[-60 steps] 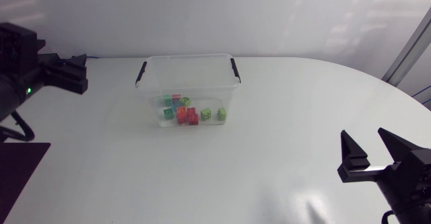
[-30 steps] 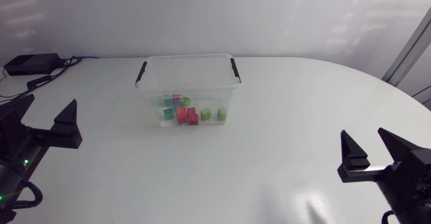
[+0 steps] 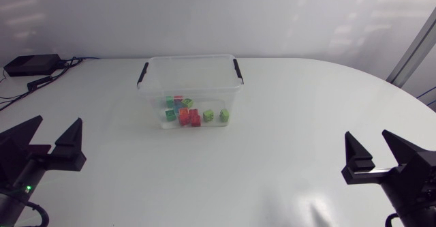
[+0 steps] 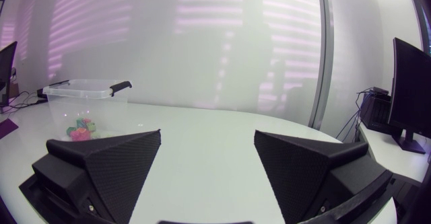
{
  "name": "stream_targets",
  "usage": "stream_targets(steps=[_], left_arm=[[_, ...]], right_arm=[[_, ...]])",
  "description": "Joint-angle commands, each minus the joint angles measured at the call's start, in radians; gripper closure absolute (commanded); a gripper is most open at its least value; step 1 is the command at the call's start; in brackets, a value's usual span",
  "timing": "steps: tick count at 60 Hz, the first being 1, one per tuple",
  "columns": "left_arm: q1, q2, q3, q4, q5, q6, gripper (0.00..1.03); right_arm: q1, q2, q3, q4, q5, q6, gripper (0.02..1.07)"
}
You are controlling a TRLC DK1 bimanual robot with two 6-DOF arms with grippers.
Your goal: Place the duplo bricks in the container
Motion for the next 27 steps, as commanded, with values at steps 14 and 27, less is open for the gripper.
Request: stream_targets(steps=[14, 27], left_arm=[[0.007, -0.155, -0.091, -0.082, 0.047, -0.106, 0.04], [0.007, -0.187, -0.106, -0.101, 0.055, -0.123, 0.04]], right_arm=[[0.008, -0.001, -0.022, 0.018, 0.003, 0.044, 0.07], [0.008, -0.001, -0.022, 0.018, 0.003, 0.049, 0.07]])
